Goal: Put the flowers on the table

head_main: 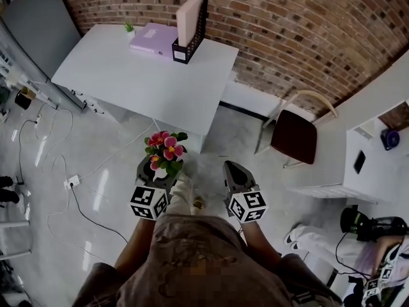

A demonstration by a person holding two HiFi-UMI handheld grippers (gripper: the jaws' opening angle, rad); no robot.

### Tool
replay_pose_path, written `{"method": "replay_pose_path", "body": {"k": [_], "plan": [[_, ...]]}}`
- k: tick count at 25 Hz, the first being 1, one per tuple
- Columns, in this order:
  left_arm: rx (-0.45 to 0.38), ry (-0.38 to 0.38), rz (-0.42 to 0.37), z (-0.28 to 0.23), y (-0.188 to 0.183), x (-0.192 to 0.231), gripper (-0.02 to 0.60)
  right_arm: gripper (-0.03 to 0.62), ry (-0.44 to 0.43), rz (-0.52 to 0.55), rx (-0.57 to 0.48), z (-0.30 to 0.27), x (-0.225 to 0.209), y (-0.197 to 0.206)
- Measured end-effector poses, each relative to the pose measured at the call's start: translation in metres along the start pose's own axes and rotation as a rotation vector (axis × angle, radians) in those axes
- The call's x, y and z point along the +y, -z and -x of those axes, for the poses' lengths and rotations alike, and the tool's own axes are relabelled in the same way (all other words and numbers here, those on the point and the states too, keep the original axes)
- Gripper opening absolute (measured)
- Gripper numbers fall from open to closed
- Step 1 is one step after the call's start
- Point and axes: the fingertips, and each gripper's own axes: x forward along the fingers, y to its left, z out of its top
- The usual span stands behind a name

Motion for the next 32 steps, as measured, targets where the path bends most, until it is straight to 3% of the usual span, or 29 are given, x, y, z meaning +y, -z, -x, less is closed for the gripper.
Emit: {"method": "replay_pose_path", "body": {"k": [20,32], "plan": [[-0.003,0.076,-0.018,-0.156,-0.052,0.085,0.359,0.003,0.056,0.009,-0.009,-0.136,-0.059,-0.064],[0.052,0.211,-0.026,-0.255,-0.079,0.12,0.359,0.003,0.169,-0.011,0.004,-0.201,-0.094,-0.099]]}}
